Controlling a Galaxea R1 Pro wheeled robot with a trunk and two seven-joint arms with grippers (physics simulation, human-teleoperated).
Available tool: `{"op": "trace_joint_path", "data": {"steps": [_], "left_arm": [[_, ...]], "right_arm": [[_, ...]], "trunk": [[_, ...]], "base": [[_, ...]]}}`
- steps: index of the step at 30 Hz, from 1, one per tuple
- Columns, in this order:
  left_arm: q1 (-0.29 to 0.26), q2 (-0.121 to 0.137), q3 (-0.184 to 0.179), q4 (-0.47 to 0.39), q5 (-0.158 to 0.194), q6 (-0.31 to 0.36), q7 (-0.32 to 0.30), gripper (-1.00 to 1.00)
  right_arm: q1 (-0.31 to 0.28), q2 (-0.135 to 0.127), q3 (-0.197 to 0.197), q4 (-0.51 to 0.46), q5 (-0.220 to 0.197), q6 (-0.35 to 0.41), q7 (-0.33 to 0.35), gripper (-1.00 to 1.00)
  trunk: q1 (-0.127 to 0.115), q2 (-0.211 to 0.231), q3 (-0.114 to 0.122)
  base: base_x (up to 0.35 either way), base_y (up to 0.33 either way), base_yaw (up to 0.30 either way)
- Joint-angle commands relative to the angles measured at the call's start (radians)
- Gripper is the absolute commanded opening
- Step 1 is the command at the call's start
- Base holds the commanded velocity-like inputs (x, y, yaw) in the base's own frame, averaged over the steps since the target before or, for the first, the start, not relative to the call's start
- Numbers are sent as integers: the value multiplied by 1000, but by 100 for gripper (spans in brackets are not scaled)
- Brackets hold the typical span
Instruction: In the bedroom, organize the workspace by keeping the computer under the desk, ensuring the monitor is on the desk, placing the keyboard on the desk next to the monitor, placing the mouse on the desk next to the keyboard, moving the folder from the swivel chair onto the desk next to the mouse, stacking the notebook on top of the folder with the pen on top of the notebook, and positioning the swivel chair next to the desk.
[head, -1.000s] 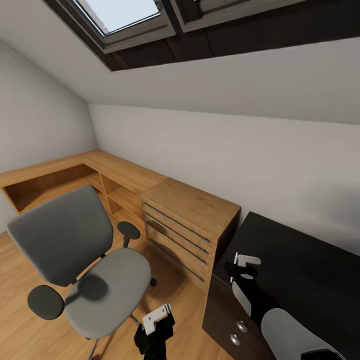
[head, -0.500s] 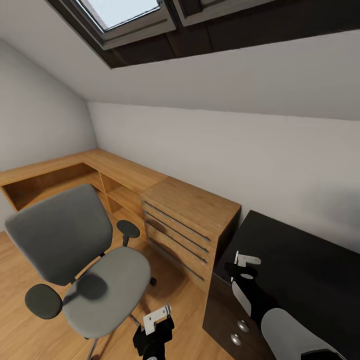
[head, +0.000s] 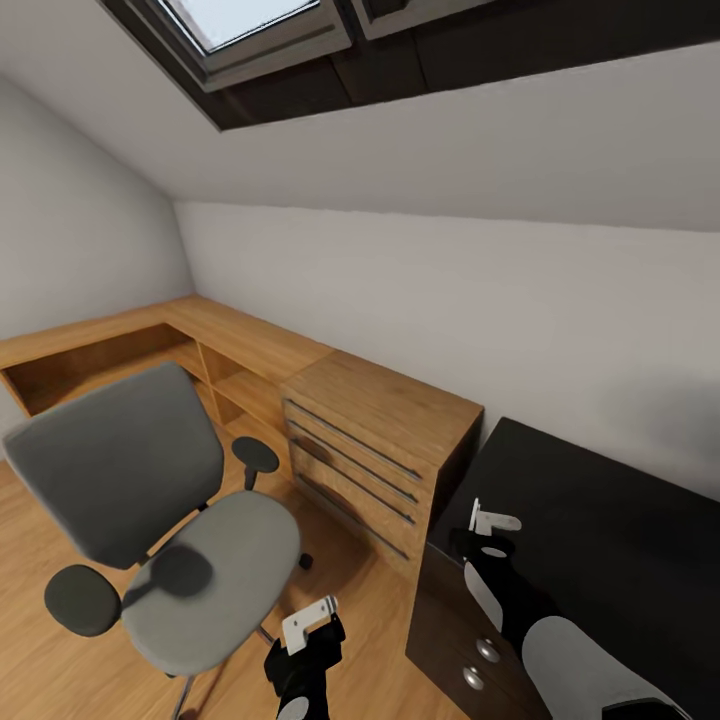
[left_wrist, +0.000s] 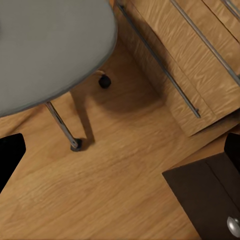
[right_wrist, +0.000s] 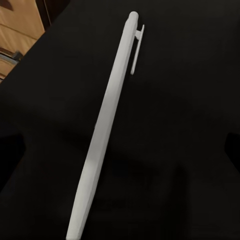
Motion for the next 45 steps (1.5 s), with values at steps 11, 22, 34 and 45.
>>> {"op": "trace_joint_path", "data": {"steps": [11,22,34,45], "left_arm": [[-1,1,-4,-1,9,-12,5,100],[-1,1,-4,-2,9,-12,6,100],[-1,0,-5,-3,9,-12,7,100],[-1,0,-5,-3,9,-12,7,100]], "right_arm": [[-1,-1,8,-2,-9,6,-9,100],[-1,-2,8,-3,-9,9,-9,100],[-1,-2,8,-3,-9,10,-9,100],[-1,-2,8,-5,-9,11,-11,-100]], "trunk": [[27,-50,-23],[50,-92,-42],[58,-106,-48],[58,-106,-48]], "base": [[0,0,0],[0,0,0],[0,0,0],[0,0,0]]}}
